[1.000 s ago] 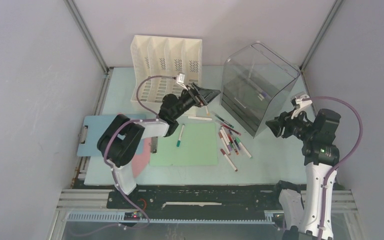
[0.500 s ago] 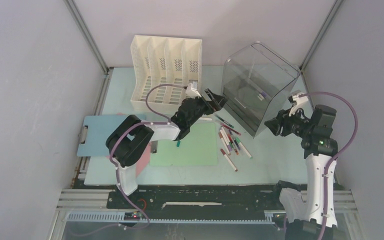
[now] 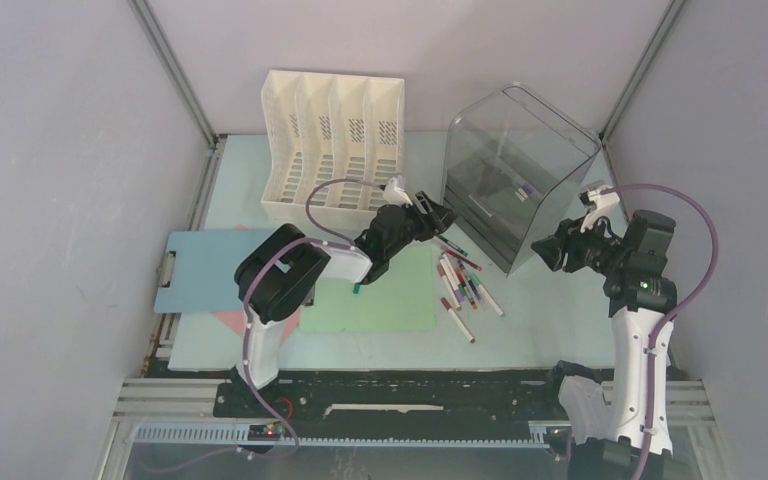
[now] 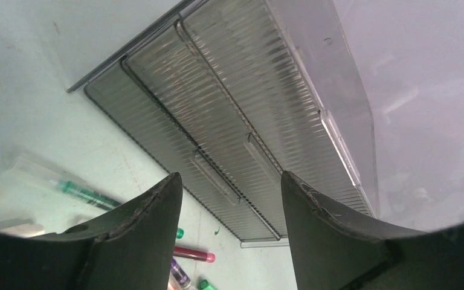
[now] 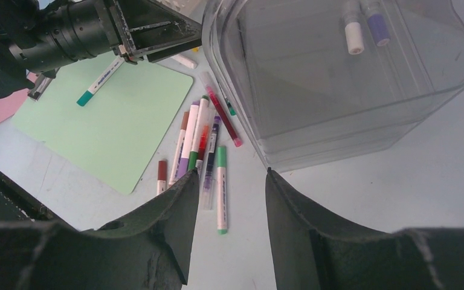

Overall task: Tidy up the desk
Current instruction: Open the drawer in the storage box.

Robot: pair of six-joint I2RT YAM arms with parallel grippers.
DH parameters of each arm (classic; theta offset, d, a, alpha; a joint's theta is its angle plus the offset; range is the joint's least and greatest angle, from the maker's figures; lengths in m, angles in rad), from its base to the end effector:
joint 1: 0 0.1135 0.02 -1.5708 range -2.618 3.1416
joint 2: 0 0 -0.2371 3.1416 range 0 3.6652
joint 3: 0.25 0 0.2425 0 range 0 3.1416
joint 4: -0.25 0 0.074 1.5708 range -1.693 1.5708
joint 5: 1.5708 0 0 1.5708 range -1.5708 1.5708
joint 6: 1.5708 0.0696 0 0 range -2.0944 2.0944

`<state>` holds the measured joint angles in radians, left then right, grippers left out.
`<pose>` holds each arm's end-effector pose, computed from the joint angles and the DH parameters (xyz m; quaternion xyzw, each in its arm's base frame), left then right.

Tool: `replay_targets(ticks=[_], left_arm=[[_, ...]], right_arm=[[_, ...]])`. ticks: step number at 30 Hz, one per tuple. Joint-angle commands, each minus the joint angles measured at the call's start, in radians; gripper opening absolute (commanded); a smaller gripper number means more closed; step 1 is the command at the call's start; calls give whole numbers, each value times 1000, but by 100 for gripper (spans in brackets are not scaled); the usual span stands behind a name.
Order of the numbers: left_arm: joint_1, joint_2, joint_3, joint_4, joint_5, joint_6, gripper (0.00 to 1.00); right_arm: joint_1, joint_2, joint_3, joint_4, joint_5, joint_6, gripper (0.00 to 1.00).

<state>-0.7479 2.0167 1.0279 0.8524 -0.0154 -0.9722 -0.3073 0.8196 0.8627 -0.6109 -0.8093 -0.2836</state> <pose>0.3261 -0.3010 0.1446 -0.0894 0.7483 -0.4943 0.4332 0.1994 -0.0104 0.2912 -0.1797 0.8082 0.2016 0.5233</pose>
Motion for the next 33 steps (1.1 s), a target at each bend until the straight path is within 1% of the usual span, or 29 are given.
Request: replay_targets(ticks=[1,4,7,12,16,20,26,30,33], left_arm=[[-14,31,78,61,49,-28,65],[-20,62,112,70,73,-46,59],[-26,80,130,72,79,-52,56],[-32,107,155,80,101,-76,48],[-34,139,175,100,128,-116,39],[-33,170,193,131,145,-151,35],[-33,198,211,145,151,-172,31],[-33,223,230,157,163,-191,22],[-34,229,235,162,167,-193,12]], right_arm=[[-5,-1,19,7,-1,-14,52],[-4,0,19,5,-3,-15,52],[-3,-1,19,5,-4,-15,52],[-1,2,19,4,-9,-16,52],[0,3,19,2,-10,-16,52],[2,4,19,2,-10,-17,52],[5,8,21,-2,-11,-18,52],[8,10,22,-3,-11,-20,52],[10,9,24,-6,-10,-21,52]])
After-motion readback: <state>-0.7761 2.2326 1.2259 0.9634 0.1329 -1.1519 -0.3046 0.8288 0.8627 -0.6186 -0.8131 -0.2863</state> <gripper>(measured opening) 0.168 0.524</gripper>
